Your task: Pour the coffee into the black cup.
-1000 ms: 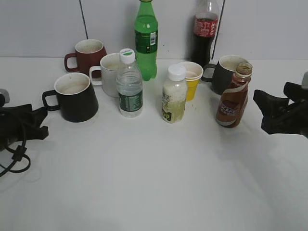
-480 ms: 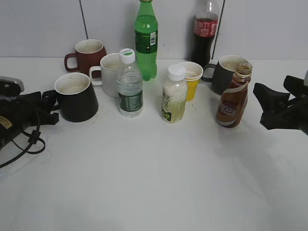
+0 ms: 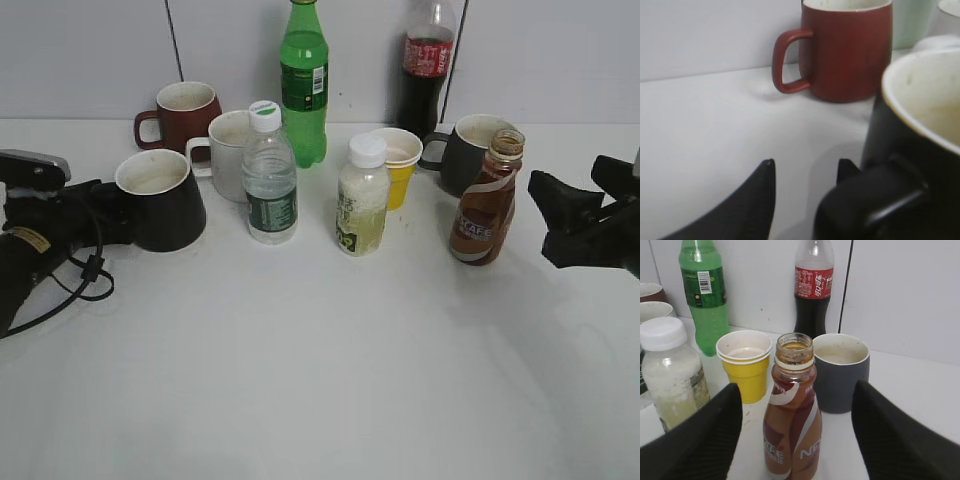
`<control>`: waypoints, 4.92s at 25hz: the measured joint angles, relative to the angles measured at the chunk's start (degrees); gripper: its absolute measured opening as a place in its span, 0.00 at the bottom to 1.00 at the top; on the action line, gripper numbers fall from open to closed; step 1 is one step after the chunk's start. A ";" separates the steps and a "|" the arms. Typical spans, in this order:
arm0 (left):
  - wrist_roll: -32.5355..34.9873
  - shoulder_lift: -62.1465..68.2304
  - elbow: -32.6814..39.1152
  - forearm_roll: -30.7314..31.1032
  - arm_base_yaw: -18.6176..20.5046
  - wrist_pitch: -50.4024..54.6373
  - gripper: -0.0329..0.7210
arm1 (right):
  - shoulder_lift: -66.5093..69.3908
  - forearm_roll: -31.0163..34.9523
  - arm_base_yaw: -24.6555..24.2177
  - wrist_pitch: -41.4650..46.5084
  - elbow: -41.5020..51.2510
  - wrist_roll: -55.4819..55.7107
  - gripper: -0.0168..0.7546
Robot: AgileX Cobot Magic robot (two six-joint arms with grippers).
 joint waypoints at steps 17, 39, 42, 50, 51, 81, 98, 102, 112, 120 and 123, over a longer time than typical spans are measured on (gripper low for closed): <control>0.36 -1.16 -0.33 -0.06 0.00 0.93 0.11 | 22.29 -0.83 0.00 -5.62 -5.87 0.31 0.80; 0.80 -16.52 11.23 0.92 -8.13 2.39 0.10 | 36.84 -2.19 0.00 -5.96 -22.36 3.24 0.67; 0.80 -16.52 11.41 1.11 -11.48 2.39 0.10 | 36.84 -1.84 0.04 -5.96 -22.43 3.24 0.67; 0.80 -16.52 11.41 4.12 -19.30 2.39 0.10 | 34.82 -5.11 0.04 -4.20 -21.76 1.29 0.67; 0.80 -16.52 11.41 4.52 -19.99 2.39 0.10 | 33.74 -6.07 0.04 -3.69 -21.60 0.48 0.67; -2.42 -16.52 4.72 10.88 -24.73 2.41 0.10 | 12.39 -42.99 5.14 18.92 -37.30 -19.94 0.67; -4.36 -16.47 0.40 16.41 -25.96 2.92 0.10 | 12.39 -45.51 5.14 19.39 -37.30 -30.80 0.67; -4.36 -16.47 0.40 16.30 -25.96 3.33 0.10 | 12.39 -45.56 5.14 19.39 -37.30 -34.41 0.67; -4.36 -16.47 0.35 16.17 -25.96 4.55 0.10 | 12.39 -45.51 5.14 19.39 -37.30 -41.18 0.67; -4.36 -16.47 0.35 16.12 -25.96 4.55 0.10 | 12.39 -45.51 5.14 19.39 -37.30 -44.42 0.67; -4.38 -16.47 0.35 16.12 -25.96 4.55 0.10 | 12.39 -45.51 5.14 19.39 -37.30 -45.35 0.67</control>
